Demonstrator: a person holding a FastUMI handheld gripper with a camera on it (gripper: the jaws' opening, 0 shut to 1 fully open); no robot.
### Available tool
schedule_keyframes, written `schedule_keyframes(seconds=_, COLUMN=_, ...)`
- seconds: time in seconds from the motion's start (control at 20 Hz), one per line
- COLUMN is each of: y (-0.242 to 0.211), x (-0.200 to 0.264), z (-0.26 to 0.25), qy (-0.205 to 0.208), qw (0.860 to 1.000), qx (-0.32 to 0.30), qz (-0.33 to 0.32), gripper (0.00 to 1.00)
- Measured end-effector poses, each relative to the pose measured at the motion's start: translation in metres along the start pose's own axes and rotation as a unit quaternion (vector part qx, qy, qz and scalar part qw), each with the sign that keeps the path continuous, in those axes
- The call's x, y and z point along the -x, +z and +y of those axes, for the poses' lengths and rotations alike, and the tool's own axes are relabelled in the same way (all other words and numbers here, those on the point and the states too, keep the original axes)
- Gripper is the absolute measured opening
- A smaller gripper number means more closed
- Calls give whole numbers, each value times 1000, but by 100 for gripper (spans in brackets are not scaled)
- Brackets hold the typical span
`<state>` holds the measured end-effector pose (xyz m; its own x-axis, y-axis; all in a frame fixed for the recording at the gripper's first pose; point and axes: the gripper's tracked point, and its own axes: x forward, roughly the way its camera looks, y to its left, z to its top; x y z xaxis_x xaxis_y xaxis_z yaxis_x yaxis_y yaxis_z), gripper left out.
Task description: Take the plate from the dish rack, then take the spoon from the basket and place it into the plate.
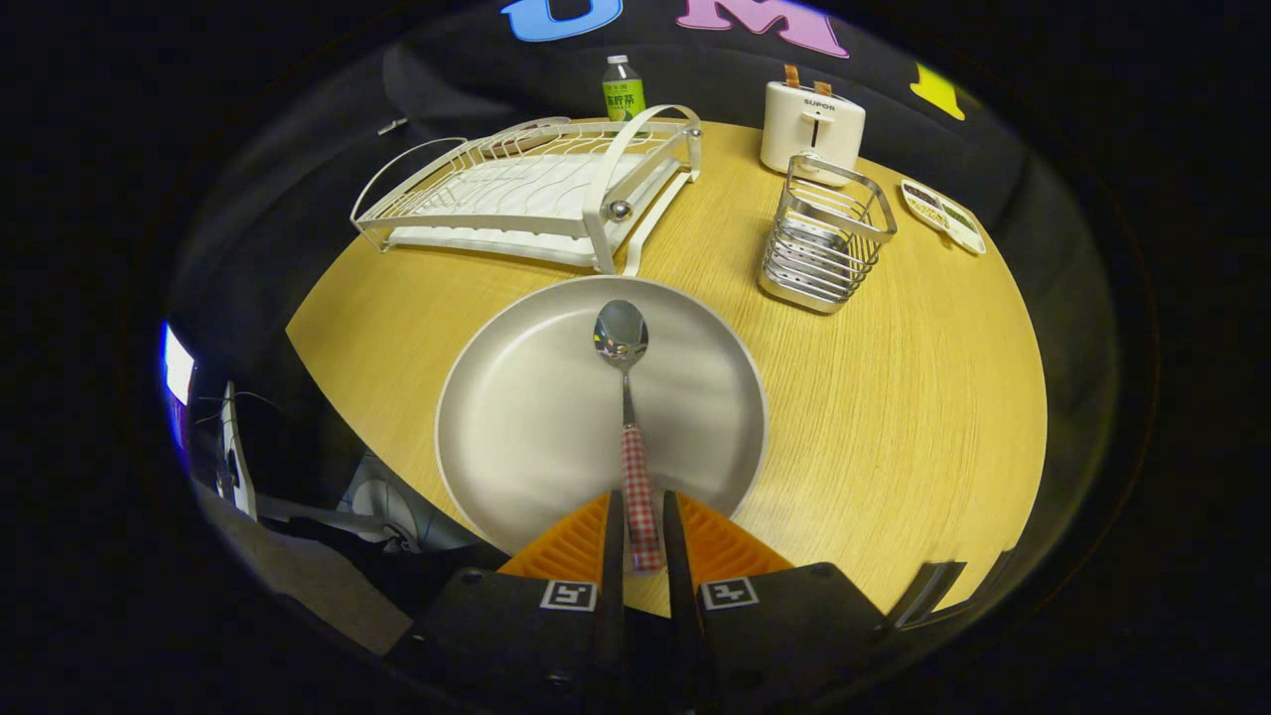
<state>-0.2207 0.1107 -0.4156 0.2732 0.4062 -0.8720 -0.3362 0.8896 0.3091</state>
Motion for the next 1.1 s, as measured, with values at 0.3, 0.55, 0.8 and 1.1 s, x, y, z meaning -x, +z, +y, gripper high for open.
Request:
schedule_keyframes(seconds=0.3, y=14, x=0, z=-2, qy=0, qw=1000, qx=-20, qz=-14, gripper=77)
schedule_keyframes(seconds=0.55, y=45, x=19, z=0, qy=6, qw=998, qx=-33, qz=-52, gripper=99)
schedule_keyframes(seconds=0.8, y=105, x=57, z=-10, qy=-6, qw=991, qx=-25, qz=-130, gripper=99)
schedule_keyframes(seconds=1.1, y=191, x=126, z=-34, qy=-16, qw=972, qx=-33, qz=-232, gripper=99)
